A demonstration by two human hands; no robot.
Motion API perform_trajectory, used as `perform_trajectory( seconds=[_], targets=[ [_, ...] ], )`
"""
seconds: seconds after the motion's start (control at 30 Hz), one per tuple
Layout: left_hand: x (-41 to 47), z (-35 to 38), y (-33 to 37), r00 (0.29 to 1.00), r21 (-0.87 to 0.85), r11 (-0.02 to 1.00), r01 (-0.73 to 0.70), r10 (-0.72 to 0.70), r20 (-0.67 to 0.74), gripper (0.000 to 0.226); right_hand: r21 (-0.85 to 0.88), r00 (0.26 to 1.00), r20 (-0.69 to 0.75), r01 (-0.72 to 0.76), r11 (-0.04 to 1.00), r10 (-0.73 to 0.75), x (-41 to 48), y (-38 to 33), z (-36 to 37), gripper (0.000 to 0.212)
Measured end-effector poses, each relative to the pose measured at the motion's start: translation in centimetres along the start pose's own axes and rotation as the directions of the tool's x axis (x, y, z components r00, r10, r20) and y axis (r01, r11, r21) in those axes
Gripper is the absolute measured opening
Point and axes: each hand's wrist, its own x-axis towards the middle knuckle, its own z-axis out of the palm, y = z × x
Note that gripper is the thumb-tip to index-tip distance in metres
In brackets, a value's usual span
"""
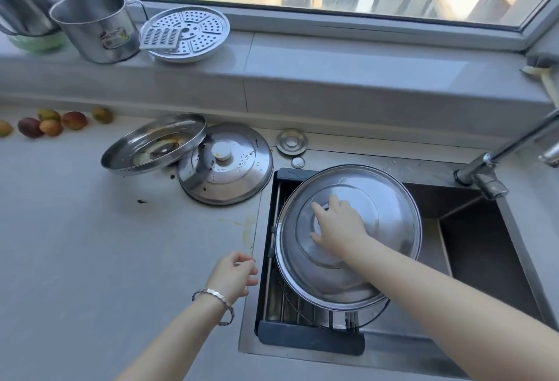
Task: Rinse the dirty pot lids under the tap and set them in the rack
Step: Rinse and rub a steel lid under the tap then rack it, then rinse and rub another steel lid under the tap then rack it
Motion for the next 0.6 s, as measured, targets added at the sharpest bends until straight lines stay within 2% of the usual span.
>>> perform_trajectory(
  seconds=[0.07, 0.13, 0.2, 0.23, 0.3, 0.37, 0.43, 0.5, 0.53, 0.6],
  targets=[
    [0.2, 0.1, 0.0, 1.0, 0.011, 1.0, 0.017, -0.017, 0.008, 0.012, 0.019, 0.999, 0.001, -0.042, 0.999, 0.042, -0.1, 0.2, -0.7, 0.035],
    [0.7, -0.4, 0.7, 0.999, -0.015, 0.999, 0.032, -0.032, 0.015, 0.012, 0.01, 0.997, -0.011, -0.077, 0.997, 0.077, 0.2, 0.6, -1.6, 0.032],
    [1.5, -1.5, 2.3, 0.999, -0.189, 0.981, 0.051, -0.054, -0.008, 0.011, 0.047, 0.997, -0.02, -0.078, 0.996, 0.079, 0.7, 1.0, -2.7, 0.036],
    [2.3, -2.4, 3.4, 0.997, -0.336, 0.941, 0.046, -0.062, -0.037, 0.013, 0.074, 0.997, -0.031, -0.072, 0.995, 0.074, 1.1, 1.1, -3.3, 0.037],
    [4.4, -4.9, 5.8, 0.989, -0.618, 0.786, -0.019, -0.077, -0.128, 0.031, 0.135, 0.996, -0.062, -0.054, 0.989, 0.062, 1.8, 1.1, -4.5, 0.035],
    [6.7, -7.8, 8.4, 0.973, -0.784, 0.615, -0.091, -0.114, -0.203, 0.056, 0.222, 0.993, -0.1, -0.039, 0.974, 0.062, 2.3, 0.7, -5.5, 0.031],
    [8.8, -10.5, 10.6, 0.959, -0.868, 0.483, -0.116, -0.174, -0.225, 0.065, 0.295, 0.989, -0.126, -0.034, 0.955, 0.074, 2.6, 0.1, -6.2, 0.027],
    [10.7, -12.5, 11.7, 0.957, -0.924, 0.363, -0.122, -0.204, -0.207, 0.065, 0.331, 0.99, -0.125, -0.027, 0.943, 0.072, 2.6, -0.6, -6.6, 0.026],
    [11.6, -13.2, 12.0, 0.959, -0.939, 0.321, -0.125, -0.203, -0.197, 0.063, 0.345, 0.991, -0.118, -0.021, 0.938, 0.066, 2.6, -0.9, -6.7, 0.026],
    [12.6, -14.1, 12.2, 0.955, -0.941, 0.304, -0.149, -0.201, -0.216, 0.054, 0.363, 0.993, -0.109, -0.009, 0.932, 0.052, 2.5, -1.4, -6.5, 0.026]
  ],
)
